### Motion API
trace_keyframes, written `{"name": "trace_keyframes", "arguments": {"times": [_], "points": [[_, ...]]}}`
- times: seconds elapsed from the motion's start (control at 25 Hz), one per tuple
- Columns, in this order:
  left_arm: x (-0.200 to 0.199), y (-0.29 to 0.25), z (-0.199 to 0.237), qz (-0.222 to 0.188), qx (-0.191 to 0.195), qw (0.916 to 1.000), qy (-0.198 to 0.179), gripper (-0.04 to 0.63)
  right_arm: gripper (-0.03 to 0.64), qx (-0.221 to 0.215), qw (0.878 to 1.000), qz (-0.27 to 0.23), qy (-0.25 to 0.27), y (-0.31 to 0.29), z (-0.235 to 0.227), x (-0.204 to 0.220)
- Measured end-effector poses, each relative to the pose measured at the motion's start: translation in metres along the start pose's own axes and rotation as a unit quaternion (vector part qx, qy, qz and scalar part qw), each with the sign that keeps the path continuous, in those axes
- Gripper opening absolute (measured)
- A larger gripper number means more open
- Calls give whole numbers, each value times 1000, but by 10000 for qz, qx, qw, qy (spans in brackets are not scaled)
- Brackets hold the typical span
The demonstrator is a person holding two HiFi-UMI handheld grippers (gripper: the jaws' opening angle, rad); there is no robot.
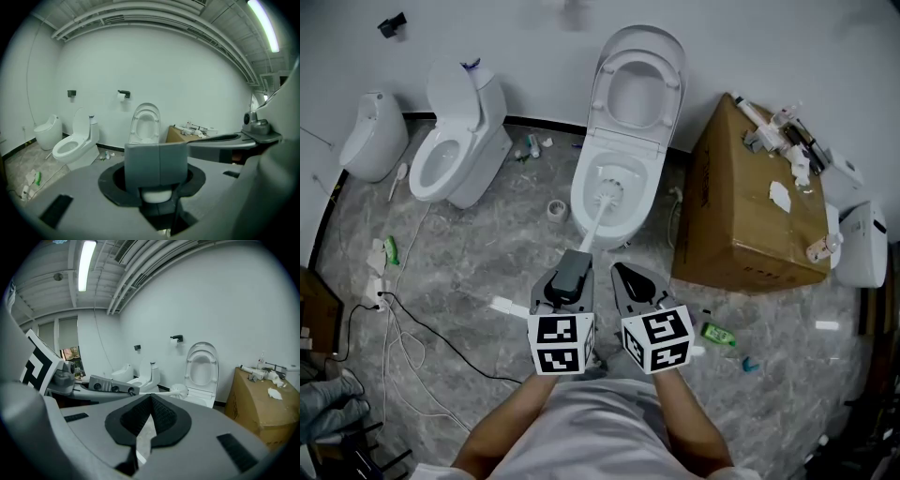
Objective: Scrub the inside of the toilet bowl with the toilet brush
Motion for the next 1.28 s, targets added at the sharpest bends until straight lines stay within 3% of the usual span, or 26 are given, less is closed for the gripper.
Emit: {"name": "trace_keyframes", "arguments": {"times": [0.52,1.28], "points": [[-21,-83,13,344,-71,9993,82,152,0,-38,9997,137,-181,-62,-64,-15],[-45,-243,12,1197,-390,9920,85,152,0,-306,9966,588,-493,-167,-210,-27]]}}
Point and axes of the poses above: the fingertips, and each gripper's own axes: y backward along the fingers, z to its left, x out of its underside, the point moved 4 cm from there along y, backward along the fingers, and after that the axes turned 6 degrees about z, right-handed, at the moved point
